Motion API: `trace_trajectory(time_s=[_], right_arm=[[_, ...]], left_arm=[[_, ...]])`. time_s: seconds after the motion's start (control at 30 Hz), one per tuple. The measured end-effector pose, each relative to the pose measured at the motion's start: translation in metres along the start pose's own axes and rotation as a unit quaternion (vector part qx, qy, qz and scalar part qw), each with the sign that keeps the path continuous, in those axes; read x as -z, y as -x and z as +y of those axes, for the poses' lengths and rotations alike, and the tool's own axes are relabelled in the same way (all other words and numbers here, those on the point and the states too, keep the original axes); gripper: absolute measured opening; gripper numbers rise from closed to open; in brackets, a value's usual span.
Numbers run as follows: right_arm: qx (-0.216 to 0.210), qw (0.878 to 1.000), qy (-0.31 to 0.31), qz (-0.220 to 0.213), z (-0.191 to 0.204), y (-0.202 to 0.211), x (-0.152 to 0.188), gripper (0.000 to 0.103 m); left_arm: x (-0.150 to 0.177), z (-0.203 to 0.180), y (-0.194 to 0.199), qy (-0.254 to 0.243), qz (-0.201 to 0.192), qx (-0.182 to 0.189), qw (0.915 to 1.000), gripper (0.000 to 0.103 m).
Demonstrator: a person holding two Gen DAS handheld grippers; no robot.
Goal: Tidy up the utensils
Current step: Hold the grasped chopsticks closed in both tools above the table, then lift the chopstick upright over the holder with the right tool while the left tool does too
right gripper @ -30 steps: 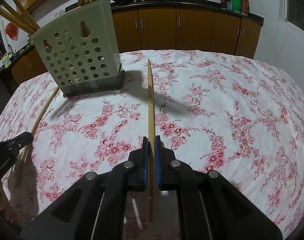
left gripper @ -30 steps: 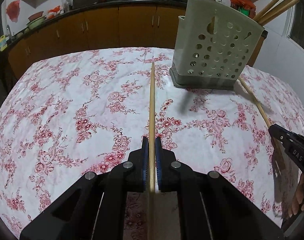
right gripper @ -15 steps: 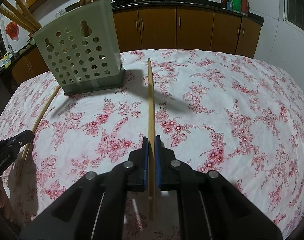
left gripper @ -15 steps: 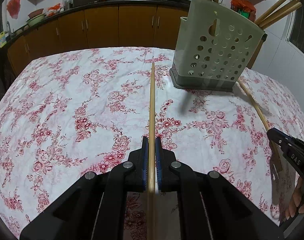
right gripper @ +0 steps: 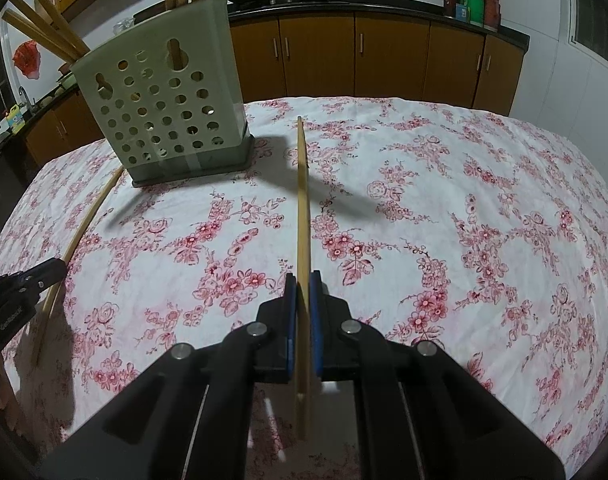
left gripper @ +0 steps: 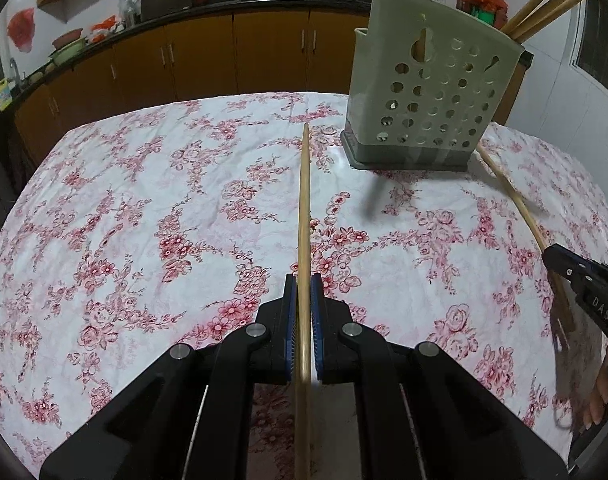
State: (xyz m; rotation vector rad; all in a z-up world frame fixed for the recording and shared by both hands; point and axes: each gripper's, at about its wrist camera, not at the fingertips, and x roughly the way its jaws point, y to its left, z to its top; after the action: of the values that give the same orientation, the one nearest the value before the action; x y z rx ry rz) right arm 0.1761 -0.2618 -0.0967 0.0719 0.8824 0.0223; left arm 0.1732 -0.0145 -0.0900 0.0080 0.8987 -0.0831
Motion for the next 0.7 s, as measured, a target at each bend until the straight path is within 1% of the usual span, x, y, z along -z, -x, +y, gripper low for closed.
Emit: trace_trajectory(time_s=[0.13, 0.37, 0.5, 0.7], right_arm=[[0.0, 1.0, 0.0, 0.0, 0.0, 0.0, -0.001, 0.008], [0.002, 1.0, -0.001, -0.001, 0.0, 0.004, -0.001, 0.008], [0.001, 1.0, -0.011, -0.022, -0.006, 0.02, -0.008, 0.008], [0.001, 0.997, -0.027, -0.073, -0.016, 0.056, -0.028, 0.008]], left_arm=[[0.003, -0.003, 0.002, -0.008, -0.003, -0.007, 0.9999, 0.008], [0.004, -0.002, 0.004, -0.006, -0.001, 0.0, 1.0, 0.008], [0.001, 0.001, 0.013, -0.003, -0.006, 0.004, 1.0, 0.007], [-0.017, 0.008, 0.04, 0.011, -0.043, 0.019, 0.9989, 0.007]])
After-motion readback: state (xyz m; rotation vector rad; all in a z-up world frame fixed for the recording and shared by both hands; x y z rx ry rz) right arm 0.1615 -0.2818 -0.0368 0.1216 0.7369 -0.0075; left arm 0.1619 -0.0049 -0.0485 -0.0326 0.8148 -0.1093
